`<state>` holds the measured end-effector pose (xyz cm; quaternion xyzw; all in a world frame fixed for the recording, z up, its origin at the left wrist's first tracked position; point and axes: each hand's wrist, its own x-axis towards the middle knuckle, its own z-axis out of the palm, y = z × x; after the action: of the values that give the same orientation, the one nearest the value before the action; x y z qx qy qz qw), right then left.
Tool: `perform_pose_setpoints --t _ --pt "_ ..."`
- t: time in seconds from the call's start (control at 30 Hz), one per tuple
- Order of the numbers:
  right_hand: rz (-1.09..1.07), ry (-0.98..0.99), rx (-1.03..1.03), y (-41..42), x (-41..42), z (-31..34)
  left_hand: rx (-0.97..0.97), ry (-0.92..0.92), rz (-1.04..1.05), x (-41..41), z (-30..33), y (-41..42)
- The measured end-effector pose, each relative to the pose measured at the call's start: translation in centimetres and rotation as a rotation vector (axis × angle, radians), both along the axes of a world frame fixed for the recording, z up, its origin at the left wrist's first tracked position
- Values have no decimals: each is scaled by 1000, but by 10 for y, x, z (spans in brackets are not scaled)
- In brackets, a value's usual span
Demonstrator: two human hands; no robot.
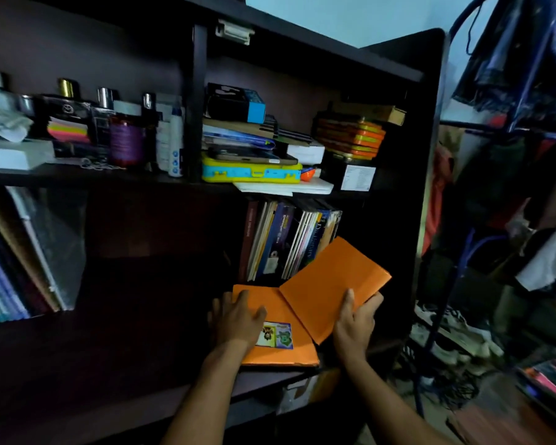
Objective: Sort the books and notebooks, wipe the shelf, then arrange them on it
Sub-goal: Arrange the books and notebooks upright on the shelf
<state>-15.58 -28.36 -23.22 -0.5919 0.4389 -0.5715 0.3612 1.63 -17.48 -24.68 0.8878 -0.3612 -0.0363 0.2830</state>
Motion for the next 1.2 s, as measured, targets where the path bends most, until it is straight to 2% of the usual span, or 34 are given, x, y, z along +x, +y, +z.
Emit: perform_pose_setpoints --t 0.07,0.13,0.2,0.3,0.47,0.57,0.63,0.73,0.83,0.9,1.07,1.2 --pt "21 13 -28 4 1 0 113 -44 -29 -3 2 1" --pt "72 107 -37 4 2 -1 151 -43 -49 -1 1 3" --pt "181 222 -57 1 4 -6 96 -14 -63 4 2 5" --pt "316 339 -6 -4 9 -8 -34 126 -125 7 6 13" --pt "377 399 29 -6 12 -2 182 65 -408 47 17 36" --pt "351 374 39 -14 15 -10 237 -121 -511 69 1 51" --pt "346 363 28 -16 16 -11 261 -179 -540 66 -8 58" --pt "351 376 37 -14 13 -9 306 -114 -587 60 -4 67" --pt "384 369 30 -10 8 -8 312 -58 -540 54 -1 75" --pt "382 286 50 -13 3 -7 299 -33 -478 47 2 78" --pt "132 -17 46 -6 -8 -4 287 14 -379 39 9 80" --pt "90 -12 -44 -3 -4 -8 282 7 -347 38 10 71"
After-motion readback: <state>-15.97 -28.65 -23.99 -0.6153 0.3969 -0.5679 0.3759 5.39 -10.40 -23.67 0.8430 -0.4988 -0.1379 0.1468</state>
